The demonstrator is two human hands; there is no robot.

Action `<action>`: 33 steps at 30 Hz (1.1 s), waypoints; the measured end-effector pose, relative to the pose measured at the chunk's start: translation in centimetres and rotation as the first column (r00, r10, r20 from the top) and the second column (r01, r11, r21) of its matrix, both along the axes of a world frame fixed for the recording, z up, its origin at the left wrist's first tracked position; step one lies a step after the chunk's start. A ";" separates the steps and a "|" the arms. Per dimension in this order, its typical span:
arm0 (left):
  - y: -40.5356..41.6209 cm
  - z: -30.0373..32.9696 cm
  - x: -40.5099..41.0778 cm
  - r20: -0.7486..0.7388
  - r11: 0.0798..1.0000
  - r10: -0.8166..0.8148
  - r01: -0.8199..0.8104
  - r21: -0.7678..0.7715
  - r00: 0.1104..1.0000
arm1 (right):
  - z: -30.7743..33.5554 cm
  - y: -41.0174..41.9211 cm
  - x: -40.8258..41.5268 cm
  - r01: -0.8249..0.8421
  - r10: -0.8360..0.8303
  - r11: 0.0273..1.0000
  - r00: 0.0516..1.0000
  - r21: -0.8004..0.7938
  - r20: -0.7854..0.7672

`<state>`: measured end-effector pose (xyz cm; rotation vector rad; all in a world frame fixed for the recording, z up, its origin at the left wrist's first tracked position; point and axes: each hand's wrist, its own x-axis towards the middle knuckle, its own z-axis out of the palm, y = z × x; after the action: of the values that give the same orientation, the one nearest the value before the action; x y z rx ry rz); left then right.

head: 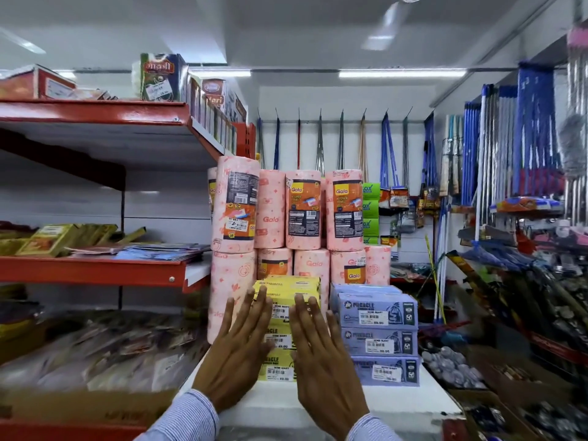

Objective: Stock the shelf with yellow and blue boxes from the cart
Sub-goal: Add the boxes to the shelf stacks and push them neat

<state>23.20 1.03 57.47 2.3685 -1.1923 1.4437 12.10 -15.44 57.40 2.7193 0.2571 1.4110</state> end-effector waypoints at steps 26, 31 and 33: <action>-2.7 0.8 -2.7 -0.064 0.998 -0.059 0.059 -0.004 0.996 | 0.3 -3.1 -0.3 0.057 -0.060 0.997 0.996 0.046 0.070; -8.3 2.0 -5.9 -0.023 0.991 -0.135 0.135 0.017 0.991 | -0.3 -9.4 -3.5 0.113 -0.127 0.986 0.985 0.119 0.116; -10.6 2.2 -6.6 -0.032 0.988 -0.153 0.154 0.031 0.988 | -0.3 -11.9 -4.1 0.159 -0.175 0.978 0.978 0.138 0.112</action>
<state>16.55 -9.58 59.63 2.2540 -1.3685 1.3455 8.02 -27.31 57.14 2.6620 -0.0714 1.5895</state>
